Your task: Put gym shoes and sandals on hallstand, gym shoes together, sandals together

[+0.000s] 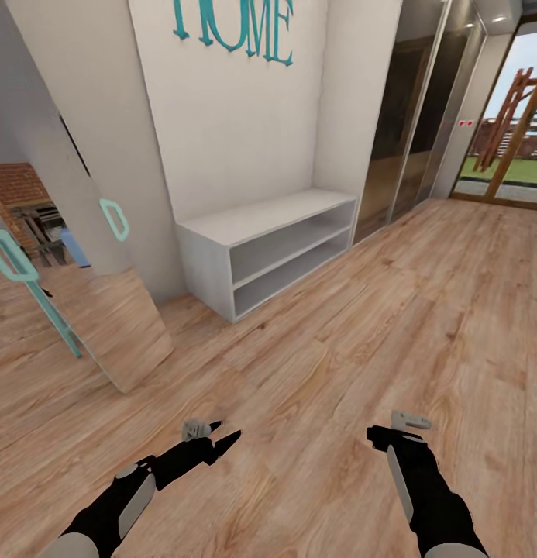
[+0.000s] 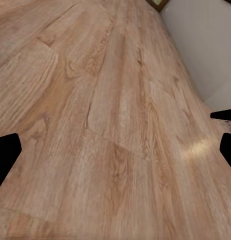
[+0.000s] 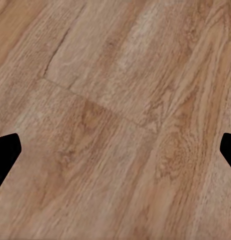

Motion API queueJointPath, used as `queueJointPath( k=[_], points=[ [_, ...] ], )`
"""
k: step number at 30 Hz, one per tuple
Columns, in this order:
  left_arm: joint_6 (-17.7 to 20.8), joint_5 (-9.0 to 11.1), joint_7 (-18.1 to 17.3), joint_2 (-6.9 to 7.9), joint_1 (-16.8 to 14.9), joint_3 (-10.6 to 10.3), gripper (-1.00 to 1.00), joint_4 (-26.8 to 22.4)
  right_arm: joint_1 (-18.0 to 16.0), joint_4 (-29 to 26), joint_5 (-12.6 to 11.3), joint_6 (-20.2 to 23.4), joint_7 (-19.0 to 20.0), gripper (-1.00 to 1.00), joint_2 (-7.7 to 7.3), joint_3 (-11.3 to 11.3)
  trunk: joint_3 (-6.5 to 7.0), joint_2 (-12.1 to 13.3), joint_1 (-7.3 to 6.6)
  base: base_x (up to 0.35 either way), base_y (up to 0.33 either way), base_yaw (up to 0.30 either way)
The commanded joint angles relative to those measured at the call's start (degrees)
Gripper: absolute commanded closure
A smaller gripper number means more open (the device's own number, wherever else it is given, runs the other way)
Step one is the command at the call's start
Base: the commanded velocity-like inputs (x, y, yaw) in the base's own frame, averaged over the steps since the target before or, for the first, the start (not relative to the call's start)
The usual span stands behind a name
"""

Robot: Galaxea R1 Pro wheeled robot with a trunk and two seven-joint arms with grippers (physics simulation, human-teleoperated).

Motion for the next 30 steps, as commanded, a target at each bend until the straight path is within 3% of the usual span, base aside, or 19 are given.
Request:
queueJointPath(
  k=[1, 18, 30],
  points=[
    [-0.4, 0.4, 0.1, 0.07, -0.1, -0.4, -1.0, 0.1, 0.0, -0.1, 0.6, 0.4, 0.2, -1.0, 0.05, -0.1, -0.05, 0.0, -0.01, 0.06, -0.044, 0.291],
    [-0.4, 0.3, 0.1, 0.05, -0.1, -0.5, -1.0, 0.1, 0.0, -0.1, 0.5, 0.4, 0.2, -1.0, 0.05, -0.1, -0.05, 0.0, -0.01, 0.166, -0.175, 0.291],
    [-0.4, 0.3, 0.1, 0.04, -0.1, -0.5, -1.0, 0.1, 0.0, -0.1, 0.5, 0.4, 0.2, -1.0, 0.05, -0.1, -0.05, 0.0, -0.01, 0.023, -0.024, 0.291]
  ],
)
